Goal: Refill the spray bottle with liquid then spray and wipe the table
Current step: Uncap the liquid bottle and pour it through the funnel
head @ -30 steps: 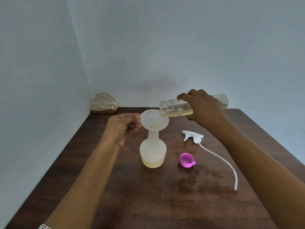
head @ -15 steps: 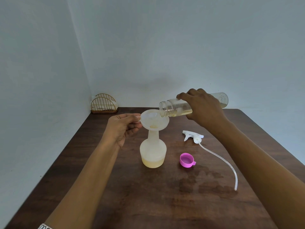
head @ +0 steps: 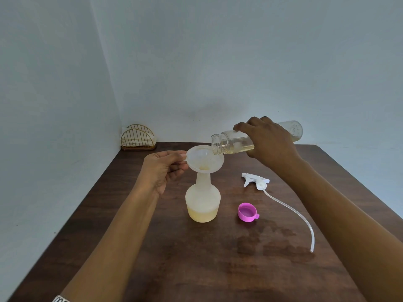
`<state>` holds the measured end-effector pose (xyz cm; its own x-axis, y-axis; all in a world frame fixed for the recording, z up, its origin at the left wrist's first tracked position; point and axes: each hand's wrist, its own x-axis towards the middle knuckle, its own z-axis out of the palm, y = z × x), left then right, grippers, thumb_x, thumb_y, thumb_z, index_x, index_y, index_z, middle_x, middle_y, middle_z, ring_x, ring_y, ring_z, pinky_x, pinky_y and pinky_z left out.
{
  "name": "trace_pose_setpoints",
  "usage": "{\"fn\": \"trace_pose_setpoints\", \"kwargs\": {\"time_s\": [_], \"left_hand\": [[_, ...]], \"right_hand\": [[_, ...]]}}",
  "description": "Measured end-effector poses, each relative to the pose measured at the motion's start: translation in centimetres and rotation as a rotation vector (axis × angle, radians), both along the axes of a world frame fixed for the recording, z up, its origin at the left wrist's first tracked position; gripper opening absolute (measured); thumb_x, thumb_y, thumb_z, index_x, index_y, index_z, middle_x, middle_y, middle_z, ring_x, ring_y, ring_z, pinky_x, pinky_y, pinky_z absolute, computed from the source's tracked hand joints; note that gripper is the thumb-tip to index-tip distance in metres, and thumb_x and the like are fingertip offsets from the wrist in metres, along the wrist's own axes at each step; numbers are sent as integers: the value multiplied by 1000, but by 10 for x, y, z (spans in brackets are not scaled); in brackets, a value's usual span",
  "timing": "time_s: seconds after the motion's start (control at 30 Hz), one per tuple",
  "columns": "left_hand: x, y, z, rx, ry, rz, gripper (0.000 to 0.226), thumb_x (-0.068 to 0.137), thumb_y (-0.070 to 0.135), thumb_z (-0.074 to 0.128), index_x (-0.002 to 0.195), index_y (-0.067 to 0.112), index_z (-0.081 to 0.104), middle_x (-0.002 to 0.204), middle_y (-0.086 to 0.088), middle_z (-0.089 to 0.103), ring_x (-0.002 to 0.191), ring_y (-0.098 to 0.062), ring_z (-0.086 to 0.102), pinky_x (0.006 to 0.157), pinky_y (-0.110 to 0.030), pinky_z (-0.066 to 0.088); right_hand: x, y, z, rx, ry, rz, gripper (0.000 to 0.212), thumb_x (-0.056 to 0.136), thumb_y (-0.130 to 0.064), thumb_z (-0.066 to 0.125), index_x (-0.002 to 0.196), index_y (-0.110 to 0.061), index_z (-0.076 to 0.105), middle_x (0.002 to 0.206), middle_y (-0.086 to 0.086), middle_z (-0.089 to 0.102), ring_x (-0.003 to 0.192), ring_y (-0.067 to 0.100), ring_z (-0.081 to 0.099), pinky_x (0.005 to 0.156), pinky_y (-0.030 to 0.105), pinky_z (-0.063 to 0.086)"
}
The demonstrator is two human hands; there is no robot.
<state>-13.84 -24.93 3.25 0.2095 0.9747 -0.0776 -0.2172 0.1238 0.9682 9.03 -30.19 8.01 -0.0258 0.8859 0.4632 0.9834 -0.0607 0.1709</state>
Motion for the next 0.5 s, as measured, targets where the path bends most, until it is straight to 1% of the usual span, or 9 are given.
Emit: {"fn": "trace_pose_setpoints", "kwargs": {"time_s": [0.27, 0.4, 0.5], "left_hand": [[1, 0, 1, 0, -3, 0, 6, 85, 2, 65, 85, 6, 70, 55, -1, 69, 48, -6, 64, 45, -14, 52], [1, 0, 0, -2, -6, 0, 6, 85, 2, 64, 86, 5, 69, 55, -1, 69, 47, -6, 65, 44, -14, 52], [0, 0, 0, -4, -7, -3, 6, 85, 2, 65, 86, 5, 69, 55, -2, 69, 47, -6, 65, 44, -14, 52]], "right_hand": [[2, 1, 0, 12, 6, 16, 58, 76, -14, 73, 128, -28, 50, 117, 1, 58, 110, 23, 52, 72, 27, 31], [2, 2, 0, 27, 18, 28, 58, 74, -12, 73, 127, -27, 52, 116, 2, 60, 109, 25, 53, 71, 29, 34], [2, 1, 0, 29, 5, 18, 58, 76, -13, 72, 127, -29, 51, 116, 0, 59, 109, 23, 52, 70, 27, 30]]}}
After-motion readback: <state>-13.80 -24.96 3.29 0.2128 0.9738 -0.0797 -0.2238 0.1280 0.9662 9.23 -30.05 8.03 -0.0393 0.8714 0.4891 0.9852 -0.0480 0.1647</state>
